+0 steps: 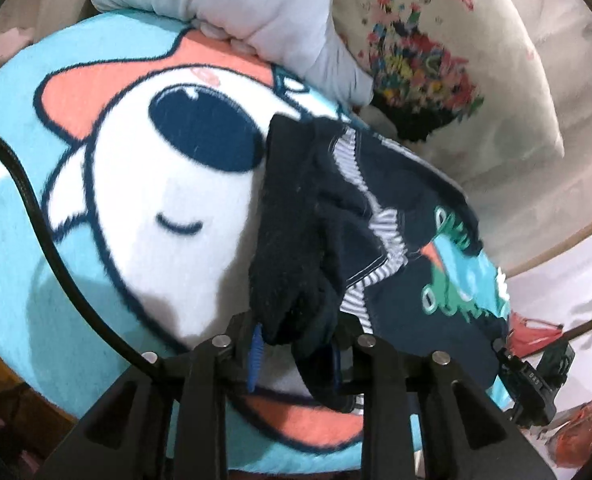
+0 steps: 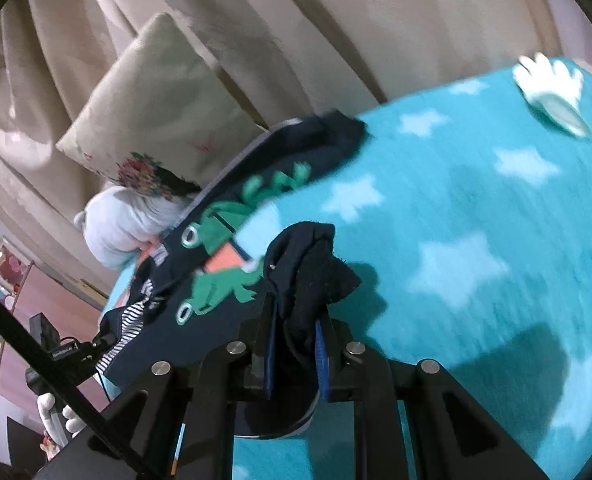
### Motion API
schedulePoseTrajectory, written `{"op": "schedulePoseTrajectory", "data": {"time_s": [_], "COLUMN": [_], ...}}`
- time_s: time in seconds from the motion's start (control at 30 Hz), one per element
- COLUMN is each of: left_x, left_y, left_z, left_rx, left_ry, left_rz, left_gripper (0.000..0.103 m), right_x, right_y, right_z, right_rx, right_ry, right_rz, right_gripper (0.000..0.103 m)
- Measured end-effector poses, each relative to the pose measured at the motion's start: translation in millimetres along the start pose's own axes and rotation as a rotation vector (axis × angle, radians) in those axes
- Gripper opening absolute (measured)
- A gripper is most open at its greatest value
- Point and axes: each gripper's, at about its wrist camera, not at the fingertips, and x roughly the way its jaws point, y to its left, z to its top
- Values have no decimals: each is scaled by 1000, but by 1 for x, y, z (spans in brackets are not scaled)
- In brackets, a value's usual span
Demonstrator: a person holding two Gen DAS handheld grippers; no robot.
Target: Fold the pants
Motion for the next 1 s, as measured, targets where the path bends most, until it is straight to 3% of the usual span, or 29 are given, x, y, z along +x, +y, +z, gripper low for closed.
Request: {"op": "schedulePoseTrajectory", "data": {"time_s": [0.1, 0.17, 0.23, 0.3, 0.4, 0.53, 0.67, 0.8, 0.87, 0.9, 0.93, 1.0], "left_x": [-12, -27, -40, -50, -57, -55, -53, -55, -55, -55, -53, -52], "left_y": [-2, -2, 2, 9, 22, 30, 23, 18, 17, 17, 17, 17], "left_z": [-3, -2, 0, 3, 7, 7, 6, 7, 8, 9, 9, 10], "left_rx": [47, 78, 92, 84, 57, 33, 43, 46, 46, 46, 43, 41], "left_ry": [-41, -90, -138, -175, -198, -197, -195, -199, -201, -201, -199, -196], "left_rz": [24, 51, 87, 111, 131, 136, 126, 128, 136, 137, 136, 134], "left_gripper": [31, 38, 46, 48, 49, 49, 49, 51, 52, 52, 52, 52], "right_x": [1, -8, -18, -27, -23, 13, 78, 131, 133, 136, 136, 128], "right_y": [-9, -5, 2, 9, 15, 9, -21, -42, -41, -41, -41, -34], "right_z": [-10, -11, -6, 7, 38, 91, 146, 173, 177, 178, 177, 175], "right_rx": [-16, -59, -102, -146, -173, -172, -45, 38, 63, 87, 109, 78], "right_ry": [12, -4, -38, -76, -81, -60, 33, 125, 87, 109, 125, 107], "right_rz": [-76, -111, -142, -173, -182, -196, -237, -285, -235, -150, -98, -108], "right_gripper": [29, 42, 54, 60, 62, 63, 63, 63, 35, 11, 11, 10]}}
